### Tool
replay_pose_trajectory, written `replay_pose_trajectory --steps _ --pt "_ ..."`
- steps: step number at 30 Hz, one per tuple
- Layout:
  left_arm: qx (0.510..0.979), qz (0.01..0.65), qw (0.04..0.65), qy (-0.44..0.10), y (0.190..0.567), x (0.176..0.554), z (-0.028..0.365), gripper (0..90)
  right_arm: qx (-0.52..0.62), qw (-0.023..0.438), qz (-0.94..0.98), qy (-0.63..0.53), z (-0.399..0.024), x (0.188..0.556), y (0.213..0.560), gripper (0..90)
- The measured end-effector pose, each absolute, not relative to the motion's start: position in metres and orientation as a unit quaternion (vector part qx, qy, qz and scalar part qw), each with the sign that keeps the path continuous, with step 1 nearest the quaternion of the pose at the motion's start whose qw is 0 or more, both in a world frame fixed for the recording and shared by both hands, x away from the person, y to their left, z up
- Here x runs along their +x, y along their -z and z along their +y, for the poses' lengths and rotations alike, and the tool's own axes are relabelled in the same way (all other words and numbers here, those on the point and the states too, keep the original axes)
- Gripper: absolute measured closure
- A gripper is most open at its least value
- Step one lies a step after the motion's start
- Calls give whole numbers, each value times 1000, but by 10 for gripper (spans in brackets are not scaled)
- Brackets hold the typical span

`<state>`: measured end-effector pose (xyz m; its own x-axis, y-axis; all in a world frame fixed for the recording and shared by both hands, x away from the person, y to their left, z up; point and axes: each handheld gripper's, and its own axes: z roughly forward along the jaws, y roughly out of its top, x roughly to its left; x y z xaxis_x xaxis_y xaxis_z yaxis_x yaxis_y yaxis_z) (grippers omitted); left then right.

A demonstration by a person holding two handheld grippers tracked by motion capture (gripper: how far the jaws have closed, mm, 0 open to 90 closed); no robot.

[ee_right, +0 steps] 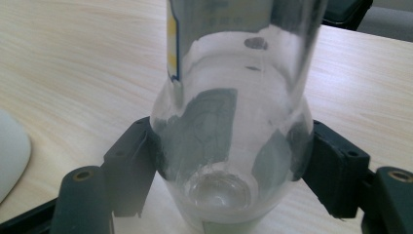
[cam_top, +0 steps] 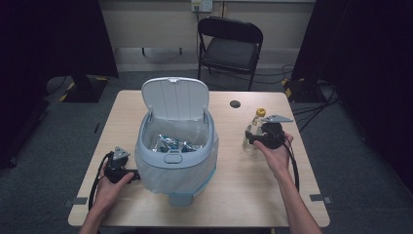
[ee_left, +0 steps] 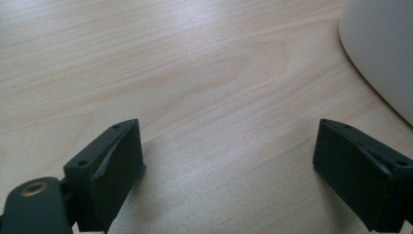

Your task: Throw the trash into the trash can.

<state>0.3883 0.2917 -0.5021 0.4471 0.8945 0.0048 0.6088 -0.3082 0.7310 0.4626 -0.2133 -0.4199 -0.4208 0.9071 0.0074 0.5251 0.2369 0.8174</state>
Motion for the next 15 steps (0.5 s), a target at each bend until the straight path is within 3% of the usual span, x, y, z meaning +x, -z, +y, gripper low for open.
replay_pose_trajectory --steps 11,15 --pt "780 482 338 -212 502 388 292 105 473 241 751 -392 -209 428 420 268" --pt "780 482 338 -212 502 388 292 105 494 242 731 -405 -212 421 425 162"
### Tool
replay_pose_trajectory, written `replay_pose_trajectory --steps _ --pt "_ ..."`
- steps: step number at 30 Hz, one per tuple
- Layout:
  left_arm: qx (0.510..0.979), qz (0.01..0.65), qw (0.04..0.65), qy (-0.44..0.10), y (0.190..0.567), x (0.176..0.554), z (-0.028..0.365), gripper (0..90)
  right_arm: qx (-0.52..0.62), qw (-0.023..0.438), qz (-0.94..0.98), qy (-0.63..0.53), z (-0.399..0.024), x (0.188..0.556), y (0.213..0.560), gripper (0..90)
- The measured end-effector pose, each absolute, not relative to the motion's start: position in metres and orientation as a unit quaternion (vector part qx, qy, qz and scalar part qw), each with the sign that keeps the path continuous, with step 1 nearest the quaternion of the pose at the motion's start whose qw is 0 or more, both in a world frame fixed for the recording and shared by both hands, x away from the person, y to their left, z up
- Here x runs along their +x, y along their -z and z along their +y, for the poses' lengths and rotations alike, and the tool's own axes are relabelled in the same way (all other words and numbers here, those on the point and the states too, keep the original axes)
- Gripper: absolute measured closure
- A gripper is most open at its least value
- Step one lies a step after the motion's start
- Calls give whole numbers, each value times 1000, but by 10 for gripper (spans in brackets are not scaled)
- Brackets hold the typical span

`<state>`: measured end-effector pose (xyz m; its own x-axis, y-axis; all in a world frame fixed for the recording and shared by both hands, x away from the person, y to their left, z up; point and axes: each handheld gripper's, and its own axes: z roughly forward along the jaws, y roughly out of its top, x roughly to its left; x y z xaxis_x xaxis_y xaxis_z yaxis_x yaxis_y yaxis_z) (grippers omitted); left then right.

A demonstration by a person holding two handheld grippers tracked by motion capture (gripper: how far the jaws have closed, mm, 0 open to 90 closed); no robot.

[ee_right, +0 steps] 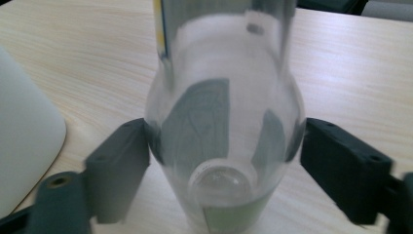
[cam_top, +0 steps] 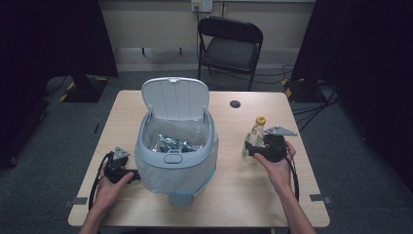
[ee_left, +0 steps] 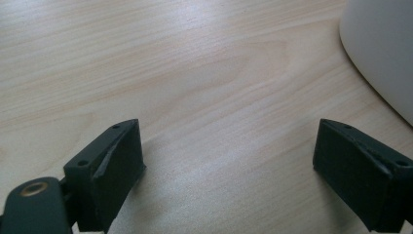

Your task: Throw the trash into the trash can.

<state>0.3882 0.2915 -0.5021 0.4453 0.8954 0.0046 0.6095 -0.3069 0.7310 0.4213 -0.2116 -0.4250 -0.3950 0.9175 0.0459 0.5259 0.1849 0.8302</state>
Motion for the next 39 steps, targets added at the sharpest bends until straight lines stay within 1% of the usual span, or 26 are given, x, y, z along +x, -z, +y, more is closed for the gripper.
replay_pose_trajectory --steps 2,4,6,8,11,18,22,26,30,39 --pt "780 482 338 -212 502 388 292 105 490 239 731 -411 -213 417 431 187" --pt "780 482 338 -212 502 388 292 105 488 237 734 -408 -212 416 440 161" --pt "780 482 338 -212 502 388 292 105 487 231 737 -408 -210 416 449 160" --pt "780 482 338 -212 502 388 292 105 485 249 739 -395 -208 418 456 159" --pt "780 482 338 -212 502 388 292 105 494 233 741 -390 -209 423 463 158" --pt "780 482 338 -212 502 388 292 105 494 249 739 -385 -208 430 478 182" --pt "780 482 338 -211 502 388 292 105 500 258 728 -392 -204 430 481 213" --pt "780 482 338 -212 502 388 292 105 496 257 735 -383 -201 432 486 217" --pt "780 482 338 -212 502 388 292 105 493 253 740 -382 -202 432 486 274" --pt "780 482 338 -212 502 388 292 105 494 247 745 -374 -204 434 483 277"
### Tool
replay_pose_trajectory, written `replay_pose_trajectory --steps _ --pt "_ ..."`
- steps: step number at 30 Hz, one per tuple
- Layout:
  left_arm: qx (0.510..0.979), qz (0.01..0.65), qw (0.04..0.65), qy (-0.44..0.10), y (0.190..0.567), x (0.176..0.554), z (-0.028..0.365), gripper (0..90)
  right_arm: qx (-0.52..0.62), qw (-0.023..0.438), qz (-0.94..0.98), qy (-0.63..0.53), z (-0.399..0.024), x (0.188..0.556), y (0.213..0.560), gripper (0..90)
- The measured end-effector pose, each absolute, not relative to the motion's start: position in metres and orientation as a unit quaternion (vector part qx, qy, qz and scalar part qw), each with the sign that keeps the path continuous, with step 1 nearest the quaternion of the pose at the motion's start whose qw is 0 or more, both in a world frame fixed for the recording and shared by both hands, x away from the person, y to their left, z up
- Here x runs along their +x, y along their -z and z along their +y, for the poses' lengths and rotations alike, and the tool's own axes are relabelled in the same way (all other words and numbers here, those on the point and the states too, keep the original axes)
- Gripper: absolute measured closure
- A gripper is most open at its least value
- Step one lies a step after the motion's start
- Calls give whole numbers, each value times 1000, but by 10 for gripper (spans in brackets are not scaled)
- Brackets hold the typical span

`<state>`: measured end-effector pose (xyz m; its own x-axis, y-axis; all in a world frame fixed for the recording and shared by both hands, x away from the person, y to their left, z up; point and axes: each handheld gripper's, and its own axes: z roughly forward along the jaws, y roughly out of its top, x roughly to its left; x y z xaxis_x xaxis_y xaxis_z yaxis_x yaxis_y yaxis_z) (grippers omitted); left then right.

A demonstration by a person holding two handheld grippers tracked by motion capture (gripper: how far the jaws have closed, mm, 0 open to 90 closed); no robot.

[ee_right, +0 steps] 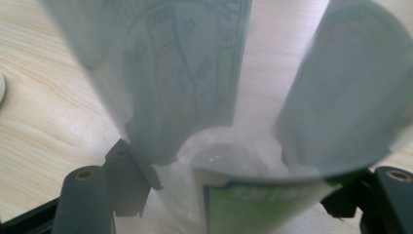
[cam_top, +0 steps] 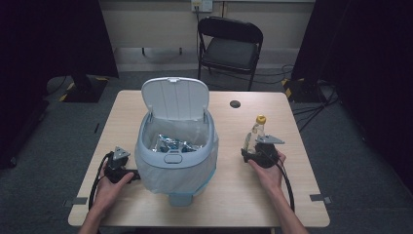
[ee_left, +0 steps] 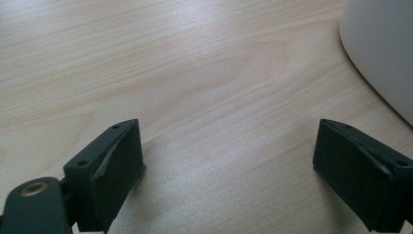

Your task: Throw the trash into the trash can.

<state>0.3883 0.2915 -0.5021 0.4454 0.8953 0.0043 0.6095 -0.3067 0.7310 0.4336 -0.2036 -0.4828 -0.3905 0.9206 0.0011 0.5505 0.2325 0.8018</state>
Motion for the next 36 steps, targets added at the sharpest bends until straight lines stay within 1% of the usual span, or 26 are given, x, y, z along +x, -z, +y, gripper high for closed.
replay_pose_trajectory --steps 12,18,36 --pt "780 482 338 -211 502 388 292 105 485 234 743 -397 -200 426 468 278" --pt "780 482 338 -211 502 388 292 105 480 227 737 -418 -200 417 454 278" --pt "780 482 338 -211 502 388 292 105 448 223 736 -456 -200 395 423 278"
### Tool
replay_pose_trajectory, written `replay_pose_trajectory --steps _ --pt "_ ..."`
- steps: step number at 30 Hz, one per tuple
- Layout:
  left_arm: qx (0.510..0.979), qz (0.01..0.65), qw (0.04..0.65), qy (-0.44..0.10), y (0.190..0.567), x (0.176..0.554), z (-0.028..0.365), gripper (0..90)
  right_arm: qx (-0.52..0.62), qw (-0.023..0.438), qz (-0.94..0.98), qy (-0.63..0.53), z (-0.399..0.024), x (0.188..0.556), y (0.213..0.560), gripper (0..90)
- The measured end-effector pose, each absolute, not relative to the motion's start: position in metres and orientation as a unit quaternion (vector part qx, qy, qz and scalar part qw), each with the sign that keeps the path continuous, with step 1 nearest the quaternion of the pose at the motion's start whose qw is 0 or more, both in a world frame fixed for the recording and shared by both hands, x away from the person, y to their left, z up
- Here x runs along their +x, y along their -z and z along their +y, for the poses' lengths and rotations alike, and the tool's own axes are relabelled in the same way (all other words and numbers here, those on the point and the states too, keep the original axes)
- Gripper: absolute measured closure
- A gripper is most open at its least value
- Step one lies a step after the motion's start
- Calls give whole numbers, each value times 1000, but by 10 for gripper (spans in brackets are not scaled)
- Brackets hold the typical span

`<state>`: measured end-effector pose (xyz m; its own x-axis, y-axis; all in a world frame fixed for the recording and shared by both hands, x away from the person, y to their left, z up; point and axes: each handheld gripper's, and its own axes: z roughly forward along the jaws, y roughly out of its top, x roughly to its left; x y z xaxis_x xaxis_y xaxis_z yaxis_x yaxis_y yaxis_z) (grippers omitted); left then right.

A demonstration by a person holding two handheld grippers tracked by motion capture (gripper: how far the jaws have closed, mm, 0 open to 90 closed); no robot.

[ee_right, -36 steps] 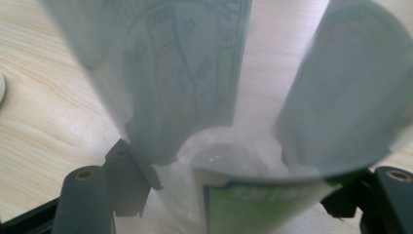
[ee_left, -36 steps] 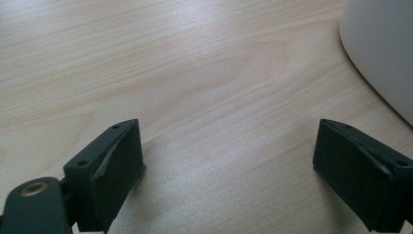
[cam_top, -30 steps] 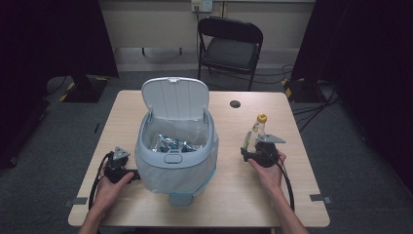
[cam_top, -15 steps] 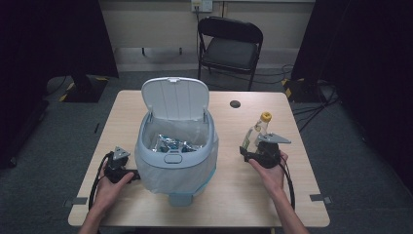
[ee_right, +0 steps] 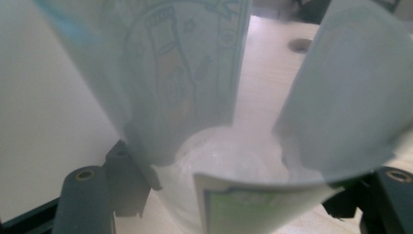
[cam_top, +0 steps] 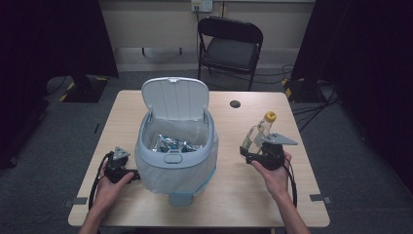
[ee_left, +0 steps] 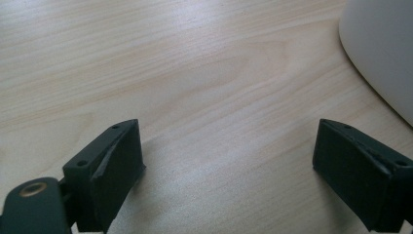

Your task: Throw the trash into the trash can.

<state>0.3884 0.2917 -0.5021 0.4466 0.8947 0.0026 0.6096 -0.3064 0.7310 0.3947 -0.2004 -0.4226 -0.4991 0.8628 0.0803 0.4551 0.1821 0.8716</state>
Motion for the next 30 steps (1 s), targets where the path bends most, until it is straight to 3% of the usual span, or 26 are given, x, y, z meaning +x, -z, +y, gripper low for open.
replay_pose_trajectory --steps 30 --pt "776 487 341 -208 503 389 290 97 384 223 720 -533 -195 357 350 278"
